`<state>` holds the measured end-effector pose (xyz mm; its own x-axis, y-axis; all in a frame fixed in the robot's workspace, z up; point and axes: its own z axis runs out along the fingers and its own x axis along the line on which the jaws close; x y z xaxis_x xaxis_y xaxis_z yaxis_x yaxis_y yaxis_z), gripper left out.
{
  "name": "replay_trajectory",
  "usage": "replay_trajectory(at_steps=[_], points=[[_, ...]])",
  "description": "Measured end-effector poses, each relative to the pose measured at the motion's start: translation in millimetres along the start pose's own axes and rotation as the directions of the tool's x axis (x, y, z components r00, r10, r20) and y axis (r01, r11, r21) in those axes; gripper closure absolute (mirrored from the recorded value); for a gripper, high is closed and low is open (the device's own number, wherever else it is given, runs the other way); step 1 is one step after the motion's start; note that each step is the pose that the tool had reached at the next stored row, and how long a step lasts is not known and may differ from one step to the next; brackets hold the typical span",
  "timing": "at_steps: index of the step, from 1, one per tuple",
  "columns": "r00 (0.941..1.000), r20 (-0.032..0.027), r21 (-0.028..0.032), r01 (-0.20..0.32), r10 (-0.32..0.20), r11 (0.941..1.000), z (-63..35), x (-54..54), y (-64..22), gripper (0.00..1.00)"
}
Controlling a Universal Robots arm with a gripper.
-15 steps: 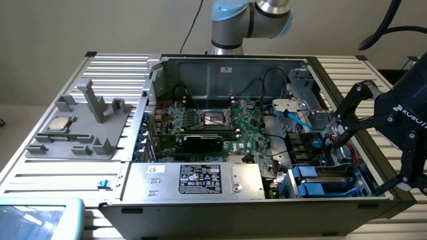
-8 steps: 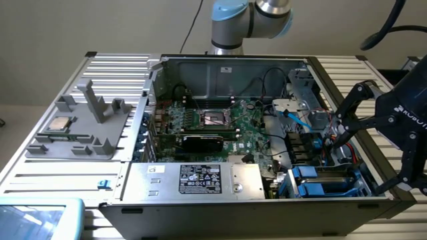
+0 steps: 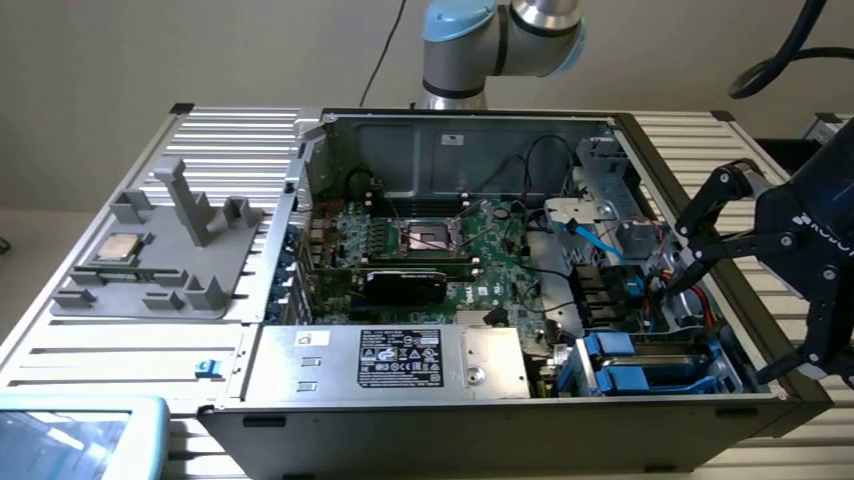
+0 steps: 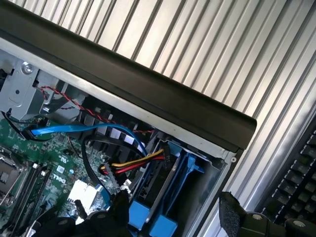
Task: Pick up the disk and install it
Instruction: 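Insert the first disk wire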
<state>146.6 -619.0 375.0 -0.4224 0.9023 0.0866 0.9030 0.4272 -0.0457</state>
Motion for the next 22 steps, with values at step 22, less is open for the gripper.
replay_trajectory(at_steps=[22], points=[[0.9871, -0.1587, -0.0751, 0.007, -0.019, 0.9972, 9.4, -24.4, -7.2, 0.18]])
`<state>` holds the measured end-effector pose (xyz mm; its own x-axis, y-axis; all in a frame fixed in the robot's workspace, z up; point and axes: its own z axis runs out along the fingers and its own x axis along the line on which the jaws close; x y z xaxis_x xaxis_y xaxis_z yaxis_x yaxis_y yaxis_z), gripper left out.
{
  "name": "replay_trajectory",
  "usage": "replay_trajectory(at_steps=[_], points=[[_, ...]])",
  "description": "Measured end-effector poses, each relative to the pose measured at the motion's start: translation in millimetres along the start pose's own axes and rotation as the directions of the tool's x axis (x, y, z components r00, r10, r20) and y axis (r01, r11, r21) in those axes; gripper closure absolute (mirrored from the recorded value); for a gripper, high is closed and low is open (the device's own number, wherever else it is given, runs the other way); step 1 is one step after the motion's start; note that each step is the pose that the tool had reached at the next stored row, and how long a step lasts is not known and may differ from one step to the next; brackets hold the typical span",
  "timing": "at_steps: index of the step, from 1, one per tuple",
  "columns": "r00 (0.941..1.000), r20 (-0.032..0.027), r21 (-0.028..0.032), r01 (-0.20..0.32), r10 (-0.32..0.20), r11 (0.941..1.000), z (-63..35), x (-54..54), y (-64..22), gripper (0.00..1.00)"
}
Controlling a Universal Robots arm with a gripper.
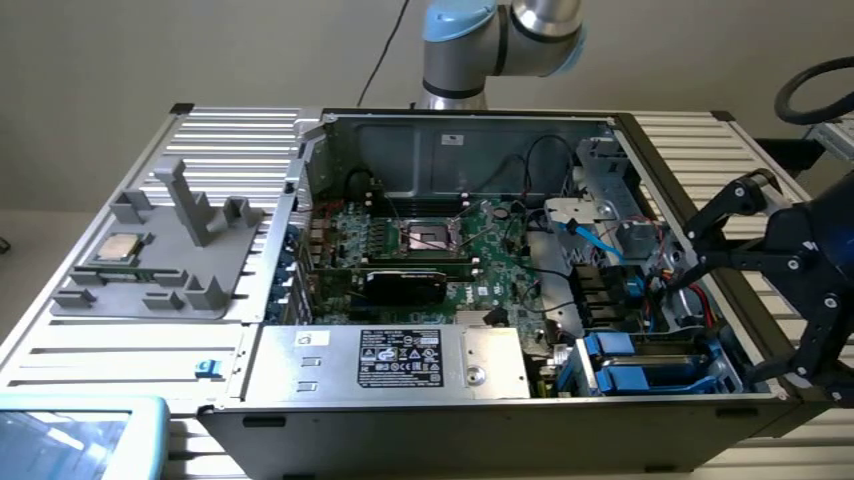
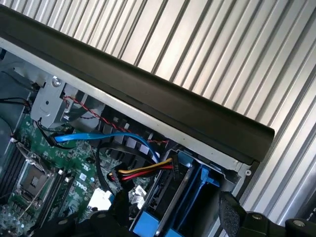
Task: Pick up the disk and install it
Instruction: 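Insert the first disk wire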
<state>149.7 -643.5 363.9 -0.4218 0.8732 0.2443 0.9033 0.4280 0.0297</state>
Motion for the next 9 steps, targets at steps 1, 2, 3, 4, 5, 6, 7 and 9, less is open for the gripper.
replay_trajectory(at_steps=[1, 2, 3, 4, 5, 6, 7, 9], points=[[1.0000, -0.0040, -0.0018, 0.000, 0.000, 1.0000, -0.3, -1.4, -0.6, 0.18], [1.0000, -0.0069, -0.0031, 0.000, 0.000, 1.0000, -0.7, -2.8, -1.2, 0.18], [1.0000, -0.0095, -0.0042, 0.001, -0.001, 1.0000, -1.1, -4.3, -1.7, 0.18], [0.9999, -0.0123, -0.0056, 0.001, -0.001, 1.0000, -1.3, -6.0, -2.2, 0.18], [0.9999, -0.0152, -0.0069, 0.001, -0.001, 1.0000, -1.3, -7.8, -2.9, 0.18], [0.9998, -0.0189, -0.0087, 0.001, -0.002, 1.0000, -0.6, -9.5, -3.5, 0.18], [0.9997, -0.0234, -0.0107, 0.002, -0.002, 0.9999, 0.3, -11.1, -4.0, 0.18], [0.9995, -0.0319, -0.0143, 0.002, -0.003, 0.9999, 1.6, -14.2, -5.0, 0.18]])
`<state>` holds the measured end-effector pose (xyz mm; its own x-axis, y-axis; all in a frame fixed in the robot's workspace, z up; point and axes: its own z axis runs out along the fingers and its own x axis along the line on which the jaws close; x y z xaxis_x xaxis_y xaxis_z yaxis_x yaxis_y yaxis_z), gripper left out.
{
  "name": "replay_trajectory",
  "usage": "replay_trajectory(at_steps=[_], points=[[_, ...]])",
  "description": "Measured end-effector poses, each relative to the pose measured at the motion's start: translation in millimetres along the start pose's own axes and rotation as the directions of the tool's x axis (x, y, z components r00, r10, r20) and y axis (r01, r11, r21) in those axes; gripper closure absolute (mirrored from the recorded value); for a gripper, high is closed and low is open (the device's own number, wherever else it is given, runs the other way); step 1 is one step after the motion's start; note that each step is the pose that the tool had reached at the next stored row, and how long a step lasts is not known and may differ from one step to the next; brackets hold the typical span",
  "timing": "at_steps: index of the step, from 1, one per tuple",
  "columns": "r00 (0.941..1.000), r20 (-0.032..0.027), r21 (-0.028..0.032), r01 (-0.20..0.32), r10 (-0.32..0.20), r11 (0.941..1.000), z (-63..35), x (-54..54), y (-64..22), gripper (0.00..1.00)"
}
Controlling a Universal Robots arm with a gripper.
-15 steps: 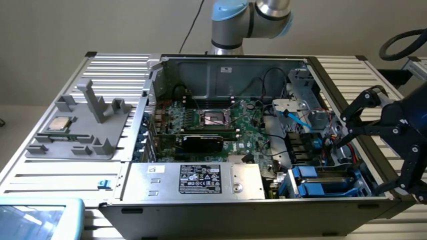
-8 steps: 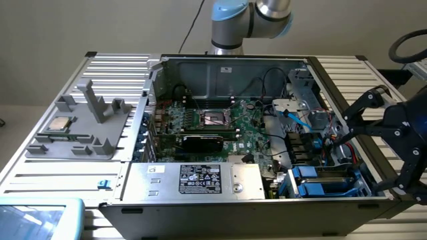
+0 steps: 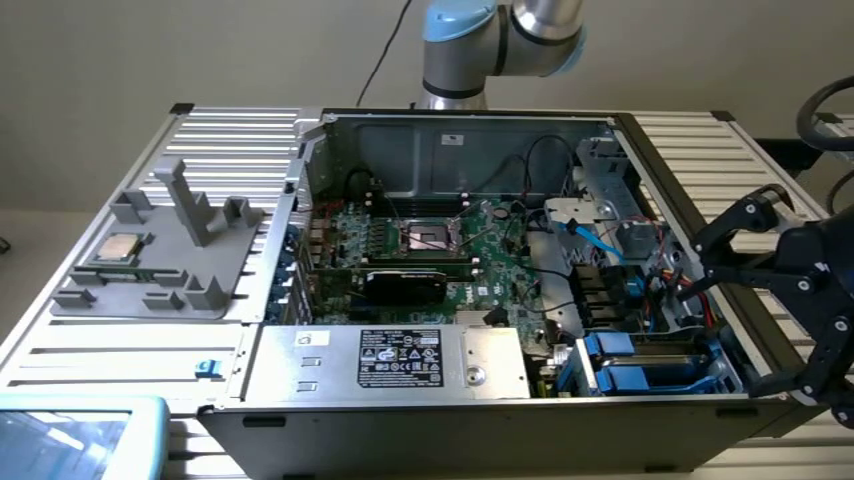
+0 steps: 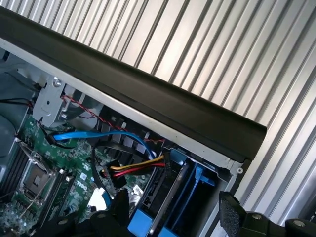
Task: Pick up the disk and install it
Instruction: 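Insert the first disk wire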
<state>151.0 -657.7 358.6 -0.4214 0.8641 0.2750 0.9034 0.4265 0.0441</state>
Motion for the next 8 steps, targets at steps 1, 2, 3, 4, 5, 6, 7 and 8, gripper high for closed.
replay_trajectory(at_steps=[1, 2, 3, 4, 5, 6, 7, 8], points=[[1.0000, -0.0047, -0.0016, 0.000, 0.000, 1.0000, 0.7, -1.5, -0.5, 0.18], [1.0000, -0.0096, -0.0030, 0.000, 0.000, 1.0000, 1.3, -2.9, -0.8, 0.20], [0.9999, -0.0147, -0.0044, 0.001, -0.001, 1.0000, 1.9, -4.1, -1.1, 0.20], [0.9998, -0.0197, -0.0055, 0.001, -0.001, 1.0000, 2.4, -5.3, -1.2, 0.28], [0.9997, -0.0253, -0.0066, 0.001, -0.001, 1.0000, 2.9, -6.5, -1.4, 0.28], [0.9995, -0.0306, -0.0076, 0.001, -0.001, 1.0000, 3.4, -7.6, -1.6, 0.28], [0.9993, -0.0362, -0.0092, 0.001, -0.001, 1.0000, 3.9, -8.5, -1.6, 0.28], [0.9991, -0.0426, -0.0112, 0.001, -0.001, 0.9999, 4.6, -9.4, -1.5, 0.29]])
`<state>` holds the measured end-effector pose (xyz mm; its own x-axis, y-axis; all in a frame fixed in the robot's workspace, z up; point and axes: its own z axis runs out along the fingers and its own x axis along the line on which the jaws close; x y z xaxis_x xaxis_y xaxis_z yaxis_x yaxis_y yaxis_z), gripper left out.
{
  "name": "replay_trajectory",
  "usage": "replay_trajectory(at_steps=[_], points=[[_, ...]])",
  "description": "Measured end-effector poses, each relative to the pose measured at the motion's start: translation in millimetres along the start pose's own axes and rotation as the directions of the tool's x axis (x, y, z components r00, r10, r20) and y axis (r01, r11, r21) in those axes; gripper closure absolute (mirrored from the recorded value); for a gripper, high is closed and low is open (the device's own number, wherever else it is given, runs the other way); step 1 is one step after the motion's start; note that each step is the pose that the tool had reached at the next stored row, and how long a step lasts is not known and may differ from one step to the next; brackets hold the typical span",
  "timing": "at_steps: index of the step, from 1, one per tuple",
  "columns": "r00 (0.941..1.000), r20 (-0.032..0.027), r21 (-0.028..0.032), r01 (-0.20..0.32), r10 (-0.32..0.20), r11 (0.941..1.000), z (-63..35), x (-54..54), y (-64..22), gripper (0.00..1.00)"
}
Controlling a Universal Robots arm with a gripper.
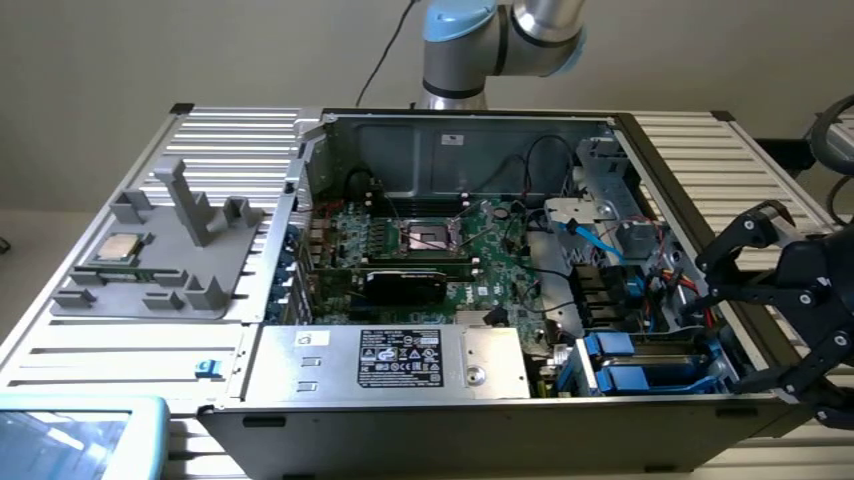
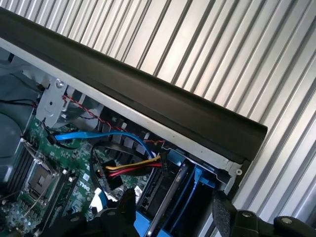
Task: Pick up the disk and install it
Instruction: 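Insert the first disk wire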
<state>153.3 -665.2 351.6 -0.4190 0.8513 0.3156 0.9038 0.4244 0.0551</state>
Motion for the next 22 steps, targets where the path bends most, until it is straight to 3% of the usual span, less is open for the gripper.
replay_trajectory(at_steps=[1, 2, 7, 8, 12, 19, 20, 22], points=[[1.0000, -0.0060, -0.0017, 0.000, 0.000, 1.0000, 0.5, -0.7, 0.2, 0.29], [0.9999, -0.0119, -0.0032, 0.000, 0.000, 1.0000, 1.1, -1.3, 0.5, 0.37], [0.9994, -0.0353, -0.0069, 0.000, 0.000, 1.0000, 4.9, -4.3, 3.3, 0.40], [0.9993, -0.0384, -0.0068, 0.000, 0.000, 1.0000, 5.7, -5.1, 4.2, 0.47], [0.9987, -0.0518, -0.0064, -0.001, 0.001, 1.0000, 9.5, -7.5, 6.3, 0.47], [0.9973, -0.0730, -0.0141, 0.000, -0.001, 0.9999, 12.8, -8.6, 6.2, 0.49], [0.9972, -0.0741, -0.0146, 0.000, -0.001, 0.9999, 12.9, -8.6, 6.2, 0.56], [0.9971, -0.0755, -0.0152, 0.000, -0.001, 0.9999, 13.3, -8.7, 6.2, 0.56]])
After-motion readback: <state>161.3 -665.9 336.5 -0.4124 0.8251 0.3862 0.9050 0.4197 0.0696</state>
